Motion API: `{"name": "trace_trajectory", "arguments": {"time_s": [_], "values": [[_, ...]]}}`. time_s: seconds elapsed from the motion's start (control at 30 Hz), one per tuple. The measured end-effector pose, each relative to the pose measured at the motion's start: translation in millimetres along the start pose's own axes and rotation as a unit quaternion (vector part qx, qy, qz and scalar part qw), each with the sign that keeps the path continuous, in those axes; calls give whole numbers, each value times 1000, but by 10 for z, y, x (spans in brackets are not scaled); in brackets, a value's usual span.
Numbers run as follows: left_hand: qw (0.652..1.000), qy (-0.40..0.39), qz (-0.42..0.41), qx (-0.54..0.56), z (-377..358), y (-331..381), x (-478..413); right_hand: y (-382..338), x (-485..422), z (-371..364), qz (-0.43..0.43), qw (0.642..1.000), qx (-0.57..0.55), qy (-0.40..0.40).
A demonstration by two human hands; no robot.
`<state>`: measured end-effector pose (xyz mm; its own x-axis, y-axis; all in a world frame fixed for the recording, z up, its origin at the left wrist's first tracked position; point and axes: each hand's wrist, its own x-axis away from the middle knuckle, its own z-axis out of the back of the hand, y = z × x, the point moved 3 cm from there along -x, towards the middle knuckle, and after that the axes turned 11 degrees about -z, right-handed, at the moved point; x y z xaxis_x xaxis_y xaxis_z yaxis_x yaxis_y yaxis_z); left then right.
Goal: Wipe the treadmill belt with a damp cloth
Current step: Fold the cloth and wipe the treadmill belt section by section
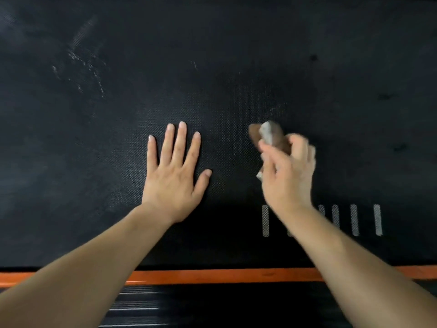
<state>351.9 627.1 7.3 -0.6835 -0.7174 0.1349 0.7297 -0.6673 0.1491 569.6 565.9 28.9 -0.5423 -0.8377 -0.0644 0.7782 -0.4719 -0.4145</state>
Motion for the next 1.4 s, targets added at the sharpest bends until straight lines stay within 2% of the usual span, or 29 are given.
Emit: {"name": "trace_trajectory", "arguments": {"time_s": [0.13, 0.2, 0.27, 0.37, 0.4, 0.43, 0.5, 0.6, 0.67, 0.73, 0.8, 0.83, 0.87, 1.0, 1.07, 1.13, 1.2, 1.27, 1.4], "values": [[1000, -2, 0, 19, 12, 23, 64, -132, 624, 68, 174, 978, -6, -114], [1000, -4, 1, 22, -1, 91, 167, -5, 507, 138, 208, 970, 7, -125], [1000, -5, 5, 25, -22, 167, 258, 219, 203, 184, 149, 986, 28, -66], [1000, -5, 15, 18, -51, 220, 308, 482, -117, 262, -61, 998, 20, 0], [1000, -4, 15, 17, -56, 225, 306, 445, -40, 250, -79, 997, 17, 2], [1000, -2, 14, 15, -60, 226, 303, 361, 111, 222, -58, 998, 12, -7], [1000, -3, 14, 13, -64, 223, 302, 139, 521, 172, 46, 997, -13, -65], [1000, -9, 19, 14, -65, 232, 299, 74, 808, 211, 162, 972, -22, -166], [999, -11, 24, 19, -70, 238, 294, 225, 627, 249, 160, 976, -11, -149], [999, -9, 24, 22, -79, 243, 292, 397, 399, 281, 82, 992, 1, -95], [999, -9, 25, 22, -91, 246, 296, 440, 381, 274, -17, 997, -11, -70], [999, -9, 27, 21, -94, 246, 296, 384, 468, 256, -34, 997, -16, -69], [999, -10, 28, 19, -93, 244, 298, 302, 606, 232, -21, 996, -23, -79], [1000, -6, 22, 21, -71, 246, 303, 125, 1039, 227, 138, 969, -45, -202], [1000, -5, 22, 21, -63, 246, 303, 244, 933, 294, 173, 961, -39, -211], [999, -6, 25, 23, -64, 259, 297, 474, 710, 374, 143, 976, -20, -161], [999, -7, 35, 26, -69, 271, 294, 651, 541, 435, 50, 992, -15, -117], [998, -8, 48, 33, -67, 301, 289, 630, 611, 413, 13, 993, -23, -112], [994, -9, 90, 65, -34, 419, 203, 385, 1029, 332, 160, 962, -50, -216]]}}
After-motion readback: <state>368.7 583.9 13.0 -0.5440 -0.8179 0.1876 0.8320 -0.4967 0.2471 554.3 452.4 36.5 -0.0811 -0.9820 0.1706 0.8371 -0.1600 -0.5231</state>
